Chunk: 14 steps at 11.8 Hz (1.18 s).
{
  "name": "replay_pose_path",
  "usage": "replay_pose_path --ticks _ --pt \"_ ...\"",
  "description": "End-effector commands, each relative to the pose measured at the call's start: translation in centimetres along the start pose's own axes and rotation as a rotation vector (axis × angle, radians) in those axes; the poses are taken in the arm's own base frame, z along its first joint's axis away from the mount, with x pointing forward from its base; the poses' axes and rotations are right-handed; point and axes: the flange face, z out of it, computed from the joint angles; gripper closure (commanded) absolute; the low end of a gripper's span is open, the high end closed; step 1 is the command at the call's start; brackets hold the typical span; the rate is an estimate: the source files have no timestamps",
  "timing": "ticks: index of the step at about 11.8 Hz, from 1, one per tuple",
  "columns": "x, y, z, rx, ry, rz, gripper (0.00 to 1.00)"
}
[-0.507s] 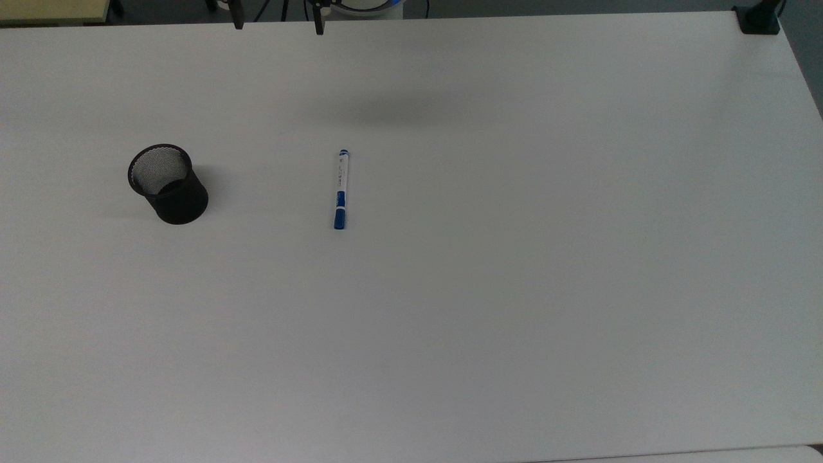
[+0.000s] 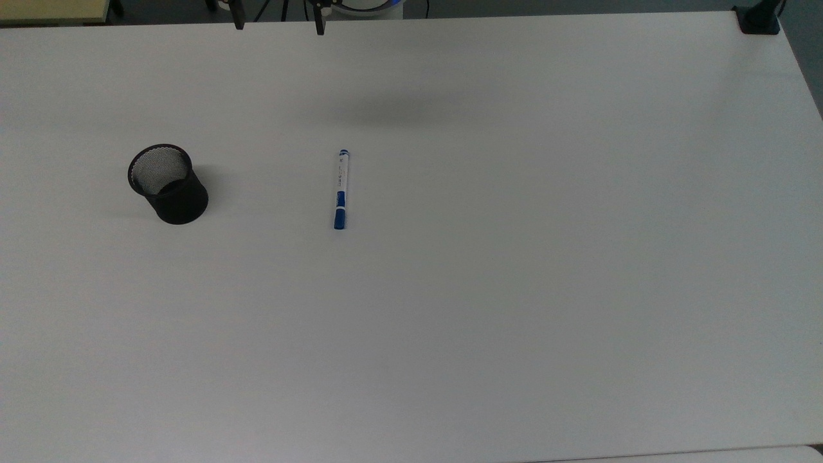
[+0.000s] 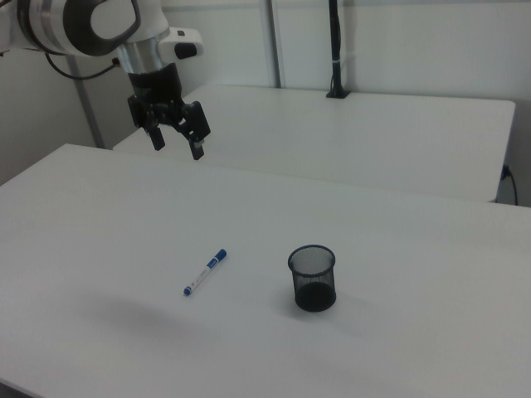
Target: Insert the marker
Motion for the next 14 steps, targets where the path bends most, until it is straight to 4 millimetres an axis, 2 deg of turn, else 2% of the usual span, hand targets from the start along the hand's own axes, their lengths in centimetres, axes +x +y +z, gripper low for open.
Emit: replay_pose_path --ticks 1,7,10,13,14 --pt "-0.3 -0.4 0.2 -0.001 0.004 -0.023 0.0" --pt "-0.7 0.1 0.5 -0.005 -0.025 -0.053 0.0" --pt "-0.8 1.4 1.9 -0.003 -0.054 -0.288 0.0" --pt "-0.5 1.8 5.5 -0.023 -0.098 -0.311 0.0" --pt "-0.5 1.4 7.6 -0.041 -0.096 -0.319 0.0"
